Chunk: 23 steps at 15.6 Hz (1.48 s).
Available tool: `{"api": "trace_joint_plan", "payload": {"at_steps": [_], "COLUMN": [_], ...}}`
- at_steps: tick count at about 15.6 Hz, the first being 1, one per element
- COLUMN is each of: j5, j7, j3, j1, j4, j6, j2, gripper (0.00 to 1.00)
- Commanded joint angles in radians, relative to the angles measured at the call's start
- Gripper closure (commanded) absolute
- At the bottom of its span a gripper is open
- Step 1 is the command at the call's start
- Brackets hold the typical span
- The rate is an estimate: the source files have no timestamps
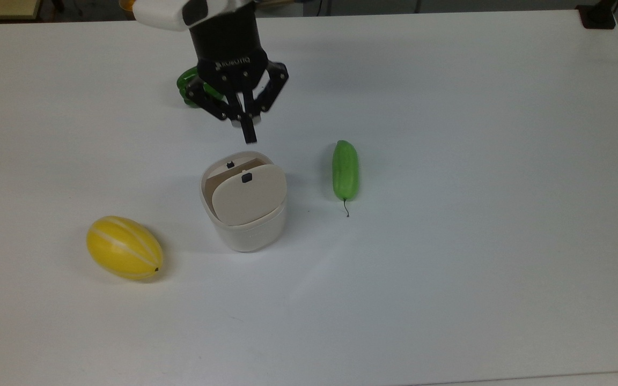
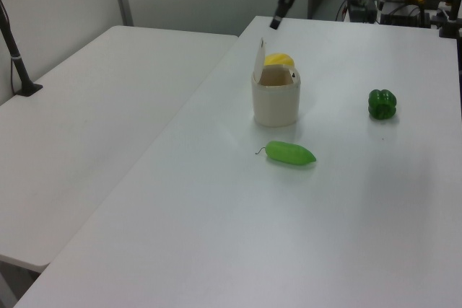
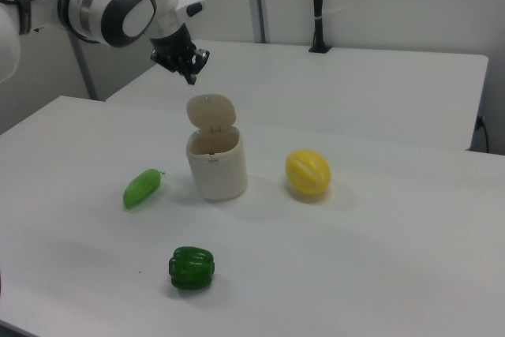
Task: Close garbage bin
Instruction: 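Lower the gripper onto the raised lid and push it down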
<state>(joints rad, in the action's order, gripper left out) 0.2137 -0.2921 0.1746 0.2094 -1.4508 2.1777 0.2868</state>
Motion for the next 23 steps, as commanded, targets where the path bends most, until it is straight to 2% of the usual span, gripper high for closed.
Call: {"api": "trace_joint_plan", "payload": {"at_steps": [1,3,9,18,23], "j5": [0.026,0.026,0.024,0.029,0.026], "j7": [-0.013,-0.009,-0.074,-0.165,-0.19], "j3": [0.022,0.02,0.022,0.089,0.095], "j1": [0.024,0.033,0.036,0.028,0.028], "j4": [0.076,0.076,0.06,0.015,-0.045], "j6": [0.135,0.194,0.182,-0.085,-0.111], "j2": [0.089,0.113,0.147,0.109,0.106], "gripper": [1.0,1.0,1.0,1.0,1.0]}}
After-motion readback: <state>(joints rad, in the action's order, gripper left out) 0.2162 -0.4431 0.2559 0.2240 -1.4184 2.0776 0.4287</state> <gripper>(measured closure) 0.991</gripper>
